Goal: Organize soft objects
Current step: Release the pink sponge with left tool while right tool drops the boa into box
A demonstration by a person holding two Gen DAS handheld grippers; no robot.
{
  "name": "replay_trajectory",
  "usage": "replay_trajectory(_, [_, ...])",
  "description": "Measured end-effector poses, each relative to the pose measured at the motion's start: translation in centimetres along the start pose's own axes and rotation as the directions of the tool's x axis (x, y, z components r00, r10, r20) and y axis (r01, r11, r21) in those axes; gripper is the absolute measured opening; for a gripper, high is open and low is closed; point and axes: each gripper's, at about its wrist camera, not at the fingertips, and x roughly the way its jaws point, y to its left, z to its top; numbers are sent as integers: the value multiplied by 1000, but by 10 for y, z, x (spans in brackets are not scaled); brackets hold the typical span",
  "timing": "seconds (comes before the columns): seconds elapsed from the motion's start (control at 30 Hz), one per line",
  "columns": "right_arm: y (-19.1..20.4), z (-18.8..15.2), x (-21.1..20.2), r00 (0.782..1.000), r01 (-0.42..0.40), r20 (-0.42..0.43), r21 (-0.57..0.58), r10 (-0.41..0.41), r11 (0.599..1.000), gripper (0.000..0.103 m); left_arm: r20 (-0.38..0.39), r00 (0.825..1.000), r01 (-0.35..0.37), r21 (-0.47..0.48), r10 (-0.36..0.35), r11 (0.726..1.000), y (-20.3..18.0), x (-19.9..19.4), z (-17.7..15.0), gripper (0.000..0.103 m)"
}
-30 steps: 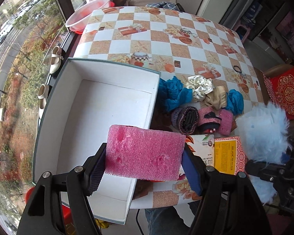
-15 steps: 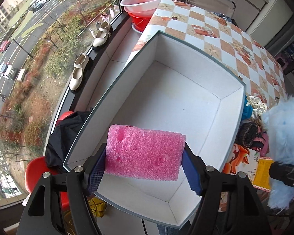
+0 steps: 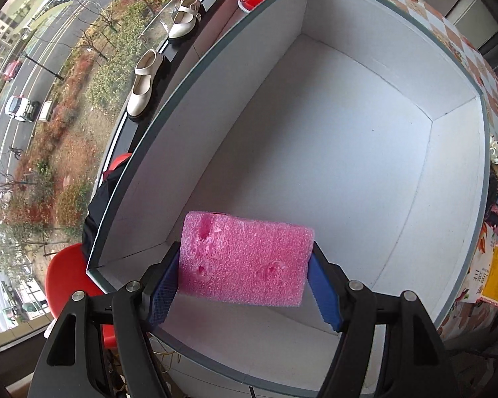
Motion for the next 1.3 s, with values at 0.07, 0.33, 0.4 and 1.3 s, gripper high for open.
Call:
replay_trajectory(0.07, [0,2,3,1000,0,-8,0,0,1000,26,-8,1000,7,6,-7,1000,-1,1,-4,74])
replay_trajectory(0.33, [6,7,10,1000,-7,-22,-15,7,1000,26,-26,999,21,8,-21,1000,-7,1,-14,74])
replay_trajectory(0.4, [7,9,12,1000,-9,-26,-18,8,1000,26,-32,999,22,5,-22,1000,-6,2,-17,74])
replay_trajectory(1.3, [17,26,21,1000,9,-21,-54,-10,999,26,22,999,35,-63,-34,997,11,-6,16,75])
